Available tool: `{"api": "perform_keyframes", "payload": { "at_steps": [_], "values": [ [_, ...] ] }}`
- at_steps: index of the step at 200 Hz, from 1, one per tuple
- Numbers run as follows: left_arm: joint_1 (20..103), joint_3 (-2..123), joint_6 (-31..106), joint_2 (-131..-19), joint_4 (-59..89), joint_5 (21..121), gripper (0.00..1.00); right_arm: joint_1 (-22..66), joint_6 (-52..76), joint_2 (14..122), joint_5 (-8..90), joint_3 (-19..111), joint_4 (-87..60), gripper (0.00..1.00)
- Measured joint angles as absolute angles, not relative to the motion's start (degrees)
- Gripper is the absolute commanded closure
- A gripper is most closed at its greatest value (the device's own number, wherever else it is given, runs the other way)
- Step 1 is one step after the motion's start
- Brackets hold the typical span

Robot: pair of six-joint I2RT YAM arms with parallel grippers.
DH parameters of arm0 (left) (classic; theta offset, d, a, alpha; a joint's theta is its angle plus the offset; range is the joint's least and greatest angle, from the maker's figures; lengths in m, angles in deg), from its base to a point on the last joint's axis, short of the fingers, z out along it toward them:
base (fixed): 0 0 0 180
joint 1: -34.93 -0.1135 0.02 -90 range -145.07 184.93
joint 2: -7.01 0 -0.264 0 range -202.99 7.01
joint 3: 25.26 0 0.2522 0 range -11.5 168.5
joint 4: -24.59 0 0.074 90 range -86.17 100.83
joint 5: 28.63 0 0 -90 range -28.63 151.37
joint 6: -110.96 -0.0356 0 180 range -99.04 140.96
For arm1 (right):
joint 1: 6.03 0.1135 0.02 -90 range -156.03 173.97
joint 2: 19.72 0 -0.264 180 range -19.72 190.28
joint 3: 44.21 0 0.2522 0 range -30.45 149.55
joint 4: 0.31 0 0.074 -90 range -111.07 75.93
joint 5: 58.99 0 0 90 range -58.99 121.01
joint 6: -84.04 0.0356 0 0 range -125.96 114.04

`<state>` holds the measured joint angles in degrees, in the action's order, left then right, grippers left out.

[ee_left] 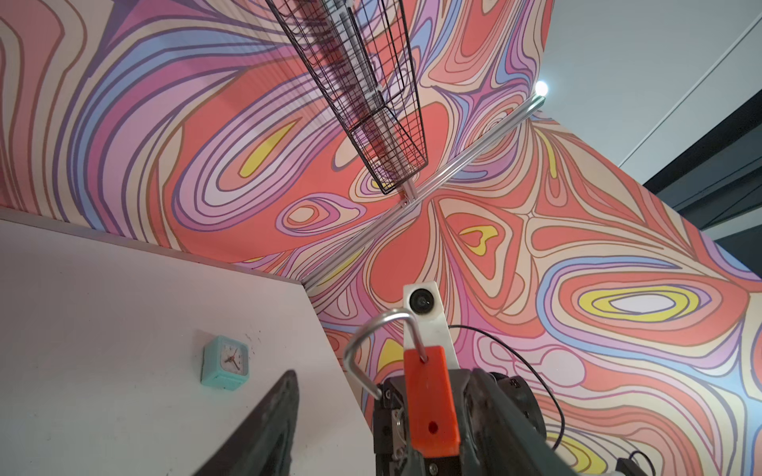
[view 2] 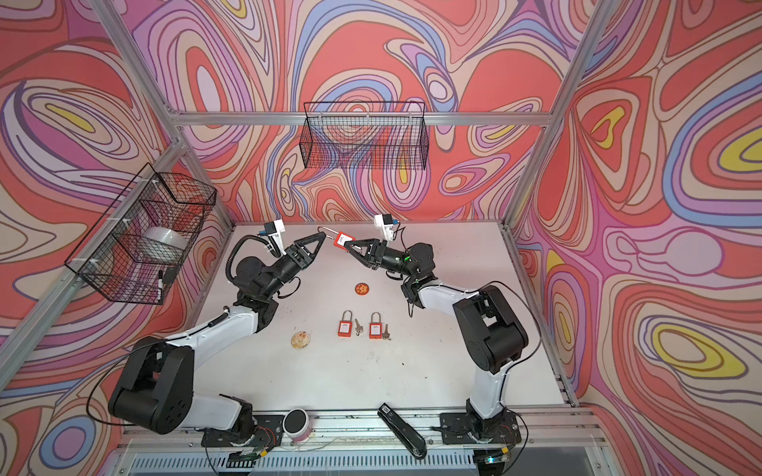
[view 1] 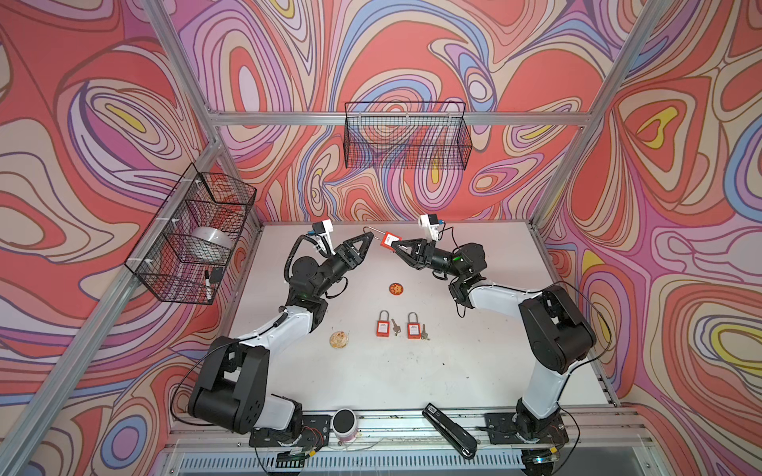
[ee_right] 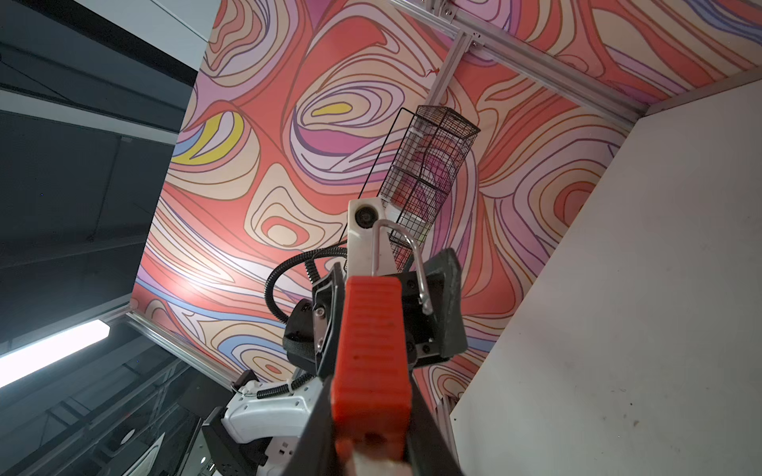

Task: Lock with the key

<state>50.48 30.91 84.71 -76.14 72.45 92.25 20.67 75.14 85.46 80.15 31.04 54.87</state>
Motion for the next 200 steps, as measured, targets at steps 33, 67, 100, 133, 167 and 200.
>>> {"api": "perform_keyframes", "payload": {
  "at_steps": [33, 67, 100, 133, 167, 200],
  "values": [
    [50.0, 31.3, 86.3, -78.5, 75.5, 92.8, 0.37, 20.7, 75.6, 85.5, 80.6, 30.7, 55.2, 1.0],
    [50.0, 31.7, 87.0, -78.5, 77.7, 93.3, 0.48, 20.7, 76.0, 85.5, 80.9, 30.4, 55.2, 1.0],
    [50.0, 32.1, 87.8, -78.7, 78.9, 93.8, 0.74, 20.7, 76.2, 85.5, 81.1, 30.4, 55.4, 1.0],
    [50.0, 32.1, 88.7, -79.0, 79.3, 94.0, 0.97, 20.6, 75.7, 85.5, 81.3, 30.4, 55.0, 1.0],
    [50.0, 32.3, 90.5, -79.0, 79.9, 94.4, 1.0, 20.5, 72.6, 85.2, 81.4, 30.4, 52.8, 1.0],
    [50.0, 32.3, 92.1, -79.2, 79.9, 94.6, 1.0, 20.6, 67.0, 83.6, 81.5, 30.4, 47.8, 1.0]
  ]
}}
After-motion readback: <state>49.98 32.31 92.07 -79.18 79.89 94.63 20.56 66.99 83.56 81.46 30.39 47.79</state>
